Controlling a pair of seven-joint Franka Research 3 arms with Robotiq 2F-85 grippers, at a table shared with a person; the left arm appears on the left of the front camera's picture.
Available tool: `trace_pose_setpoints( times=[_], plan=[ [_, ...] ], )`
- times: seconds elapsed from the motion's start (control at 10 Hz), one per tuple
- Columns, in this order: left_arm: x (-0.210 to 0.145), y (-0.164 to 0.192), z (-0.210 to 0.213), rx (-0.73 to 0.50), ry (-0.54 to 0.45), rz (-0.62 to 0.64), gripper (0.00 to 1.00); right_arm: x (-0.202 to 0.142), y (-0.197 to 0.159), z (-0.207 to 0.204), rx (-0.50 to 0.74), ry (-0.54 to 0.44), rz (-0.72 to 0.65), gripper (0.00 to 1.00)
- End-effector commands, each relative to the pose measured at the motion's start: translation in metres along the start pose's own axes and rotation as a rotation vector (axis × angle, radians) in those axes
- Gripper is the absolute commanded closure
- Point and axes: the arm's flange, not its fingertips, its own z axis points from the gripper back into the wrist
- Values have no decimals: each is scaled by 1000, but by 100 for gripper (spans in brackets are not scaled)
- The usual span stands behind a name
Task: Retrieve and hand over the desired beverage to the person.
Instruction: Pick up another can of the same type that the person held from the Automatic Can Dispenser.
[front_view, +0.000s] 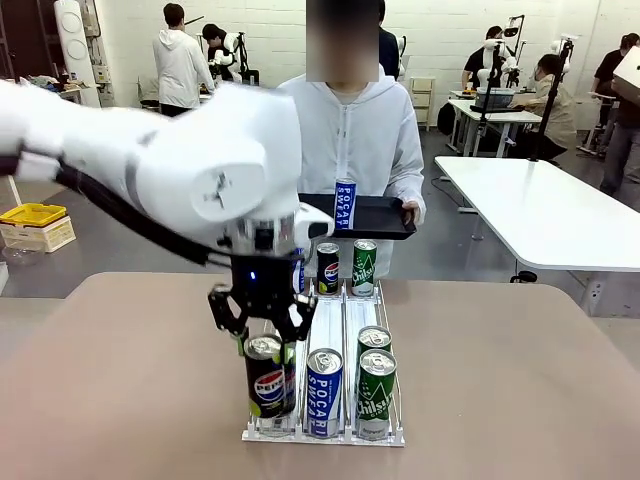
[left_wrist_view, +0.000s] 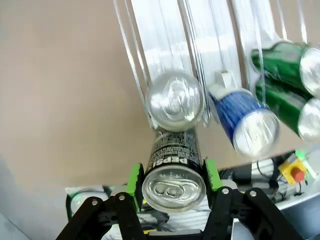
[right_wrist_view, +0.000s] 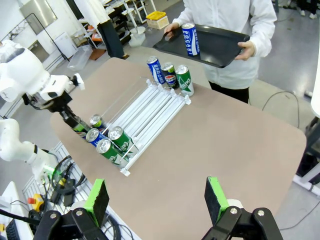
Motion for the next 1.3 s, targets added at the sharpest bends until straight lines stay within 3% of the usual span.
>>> trace_pose_setpoints(
  times=[0.0,0.3,0.5,0.9,1.2],
  plan=[
    [-23,3,67,11,-12,-39,97,3,-1,0,31,-26,8,0],
    [-30,-9,152,23,-97,-52,97,3,-1,0,31,-26,8,0],
    [-15,-6,184,-1,-131,-83,97,3,-1,0,31,-26,8,0],
    [30,3,200,-42,-150,-95,97,3,-1,0,31,-26,8,0],
    [27,4,190,-42,-131,-82,97,3,-1,0,31,-26,8,0]
  ],
)
